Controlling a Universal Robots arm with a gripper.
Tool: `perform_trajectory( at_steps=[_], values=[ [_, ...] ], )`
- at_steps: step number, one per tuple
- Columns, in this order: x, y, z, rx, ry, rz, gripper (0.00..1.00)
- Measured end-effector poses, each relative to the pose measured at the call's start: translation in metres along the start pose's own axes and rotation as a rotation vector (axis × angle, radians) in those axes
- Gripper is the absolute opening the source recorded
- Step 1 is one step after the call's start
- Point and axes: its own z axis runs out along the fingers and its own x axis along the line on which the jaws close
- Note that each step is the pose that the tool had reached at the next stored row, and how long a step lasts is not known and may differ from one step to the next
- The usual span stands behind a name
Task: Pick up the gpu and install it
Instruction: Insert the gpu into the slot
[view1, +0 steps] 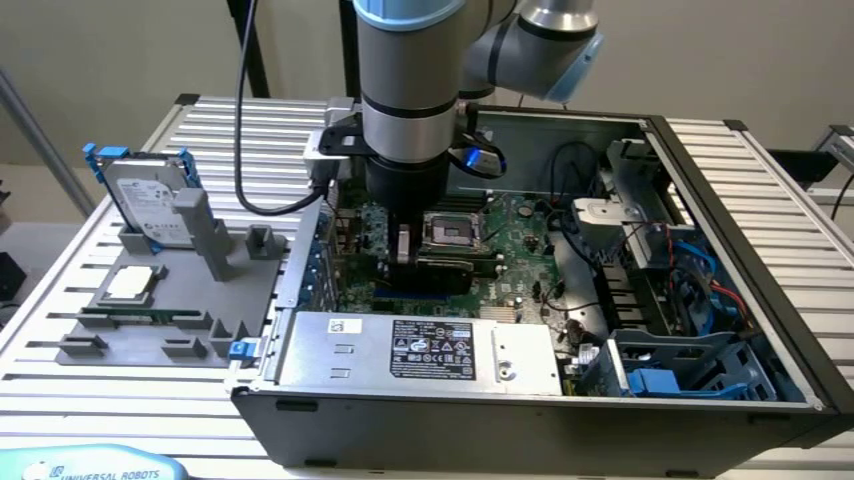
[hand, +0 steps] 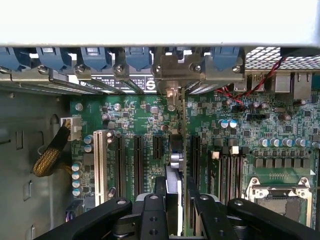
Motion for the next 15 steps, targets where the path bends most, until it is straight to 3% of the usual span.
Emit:
perform_trajectory(
  at_steps=[15],
  values=[
    [0.0000, 0.0000, 0.0042, 0.0000, 0.0038, 0.000, 0.27]
  ],
)
